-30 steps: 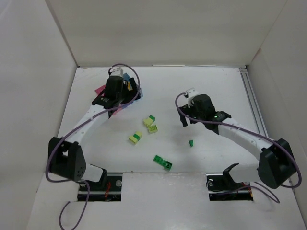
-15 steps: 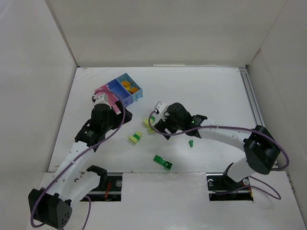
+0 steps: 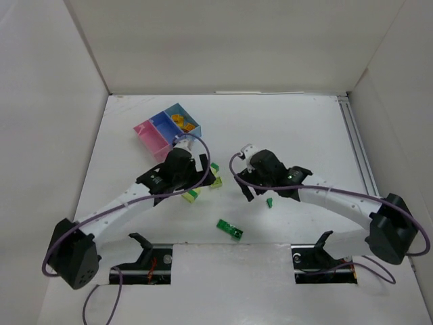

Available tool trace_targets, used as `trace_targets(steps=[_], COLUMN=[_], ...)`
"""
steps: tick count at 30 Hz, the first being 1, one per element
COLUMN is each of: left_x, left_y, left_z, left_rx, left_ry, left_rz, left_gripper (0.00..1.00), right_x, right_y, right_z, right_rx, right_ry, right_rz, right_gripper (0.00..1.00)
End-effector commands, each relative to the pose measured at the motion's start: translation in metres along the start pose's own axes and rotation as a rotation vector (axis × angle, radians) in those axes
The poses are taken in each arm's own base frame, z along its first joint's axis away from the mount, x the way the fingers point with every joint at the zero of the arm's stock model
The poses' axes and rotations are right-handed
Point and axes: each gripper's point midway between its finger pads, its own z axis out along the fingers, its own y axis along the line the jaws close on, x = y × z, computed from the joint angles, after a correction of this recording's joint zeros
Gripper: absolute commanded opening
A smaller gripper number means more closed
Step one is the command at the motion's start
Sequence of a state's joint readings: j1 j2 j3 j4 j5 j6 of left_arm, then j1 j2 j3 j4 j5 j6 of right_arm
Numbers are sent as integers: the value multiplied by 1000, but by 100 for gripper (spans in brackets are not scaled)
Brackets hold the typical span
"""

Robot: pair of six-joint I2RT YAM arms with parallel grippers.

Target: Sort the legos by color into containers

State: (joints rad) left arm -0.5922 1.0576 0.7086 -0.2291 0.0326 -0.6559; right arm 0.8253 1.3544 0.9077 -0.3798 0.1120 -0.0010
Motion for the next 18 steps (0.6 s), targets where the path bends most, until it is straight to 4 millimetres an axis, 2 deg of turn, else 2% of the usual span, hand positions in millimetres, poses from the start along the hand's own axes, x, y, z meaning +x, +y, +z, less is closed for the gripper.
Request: trace_targets(steps=[1, 3, 5, 8, 9, 12, 16, 17, 18], left_x=[-11, -8, -6, -6, -2, 2, 6, 5, 6], left_y=[-32, -43, -43, -47, -40, -44, -40, -39, -38], left_z=[6, 16, 23, 28, 33, 38, 43, 42, 44], left_rx=[12, 33, 29, 27, -8, -21, -72, -83, -89], left_ry=[-39, -31, -27, -15, -5, 7, 16, 13, 20], left_rz=[67, 83, 84, 91, 94, 112, 125, 117, 119], left_gripper=[100, 100, 100, 100, 100, 100, 100, 100, 100], right_x=[74, 106, 121, 123, 120, 123, 119, 124, 121], right_y=[-11, -22, -23, -33, -34, -39, -43, -46, -46], right_z=[-22, -25, -25, -17, -16, -9, -2, 0, 2], right_rx=[135, 205, 212, 219, 209, 215, 203, 211, 210], right_ry=[215, 288, 316, 294, 282, 295, 278, 287, 273], right_rz=[286, 372, 450, 507, 510, 518, 522, 531, 533], right_gripper=[91, 90, 88, 83, 82, 72, 66, 59, 59])
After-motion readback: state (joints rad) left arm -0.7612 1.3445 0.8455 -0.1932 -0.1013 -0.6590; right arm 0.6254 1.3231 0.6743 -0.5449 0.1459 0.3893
